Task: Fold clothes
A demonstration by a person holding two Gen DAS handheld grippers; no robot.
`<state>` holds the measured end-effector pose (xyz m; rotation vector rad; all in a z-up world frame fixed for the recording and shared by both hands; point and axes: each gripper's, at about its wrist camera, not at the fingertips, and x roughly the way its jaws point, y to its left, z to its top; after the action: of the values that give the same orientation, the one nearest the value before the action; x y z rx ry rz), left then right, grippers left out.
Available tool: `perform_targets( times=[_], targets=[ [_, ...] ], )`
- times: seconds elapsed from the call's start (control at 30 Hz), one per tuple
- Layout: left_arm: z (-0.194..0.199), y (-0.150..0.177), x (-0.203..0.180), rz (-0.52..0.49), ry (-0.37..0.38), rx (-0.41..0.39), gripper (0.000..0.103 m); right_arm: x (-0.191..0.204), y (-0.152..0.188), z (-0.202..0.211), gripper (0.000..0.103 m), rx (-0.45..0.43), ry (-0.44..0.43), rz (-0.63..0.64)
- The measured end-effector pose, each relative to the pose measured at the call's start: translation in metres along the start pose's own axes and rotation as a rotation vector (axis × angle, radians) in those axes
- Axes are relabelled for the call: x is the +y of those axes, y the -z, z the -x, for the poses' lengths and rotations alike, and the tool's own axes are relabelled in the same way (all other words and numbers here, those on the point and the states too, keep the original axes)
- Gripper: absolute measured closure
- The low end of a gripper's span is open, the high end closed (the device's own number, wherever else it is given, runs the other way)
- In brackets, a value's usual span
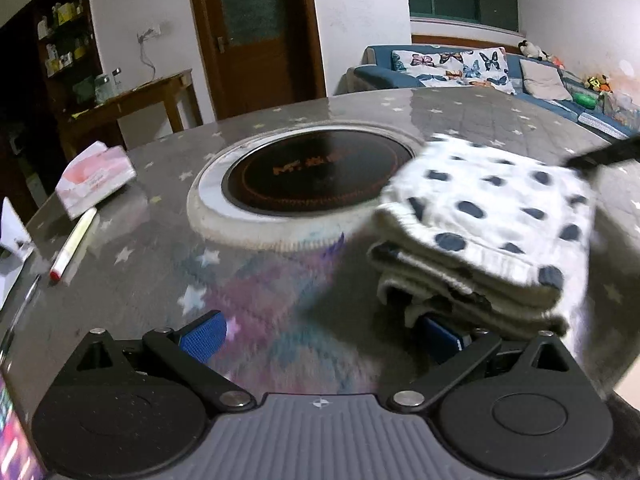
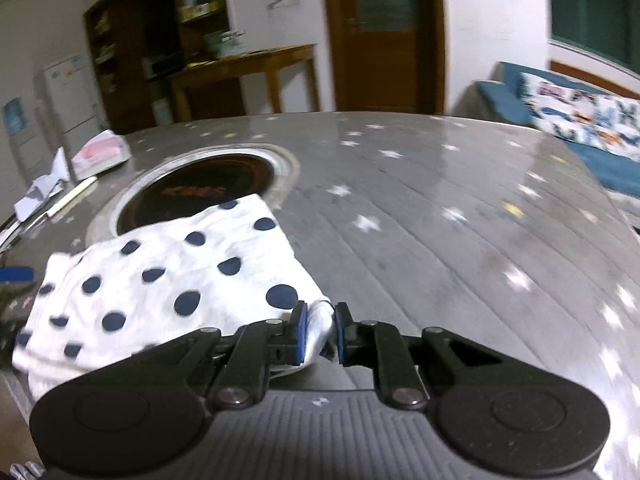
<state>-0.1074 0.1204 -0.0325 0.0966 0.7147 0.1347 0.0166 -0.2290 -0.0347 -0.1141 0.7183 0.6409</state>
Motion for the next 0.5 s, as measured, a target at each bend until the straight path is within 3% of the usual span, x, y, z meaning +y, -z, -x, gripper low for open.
perform_targets(
  times=[0.2, 0.27, 0.3, 0.43, 0.5],
  targets=[
    [-0.020, -0.015, -0.005, -0.055, 0.023, -0.029, 0.000, -0.006, 0.040, 0.035, 0.090, -0.007, 0.053, -0.112],
    [-0.024, -0.017, 0.001, -0.038, 0.044, -0.017, 0.000, -0.001, 0.049, 0.042, 0.085, -0.012, 0.077, -0.088],
    [-0.025, -0.018, 0.004, -0.029, 0.050, -0.011, 0.000, 0.002, 0.050, 0.047, 0.081, -0.023, 0.081, -0.074],
    [-0.017, -0.017, 0.016, -0.005, 0.006, -0.010, 0.001, 0.011, 0.035, 0.062, 0.080, -0.097, 0.089, -0.021],
    [-0.012, -0.019, 0.026, 0.051, 0.009, -0.009, 0.001, 0.021, 0.026, 0.061, 0.079, -0.103, 0.024, 0.023]
  ],
)
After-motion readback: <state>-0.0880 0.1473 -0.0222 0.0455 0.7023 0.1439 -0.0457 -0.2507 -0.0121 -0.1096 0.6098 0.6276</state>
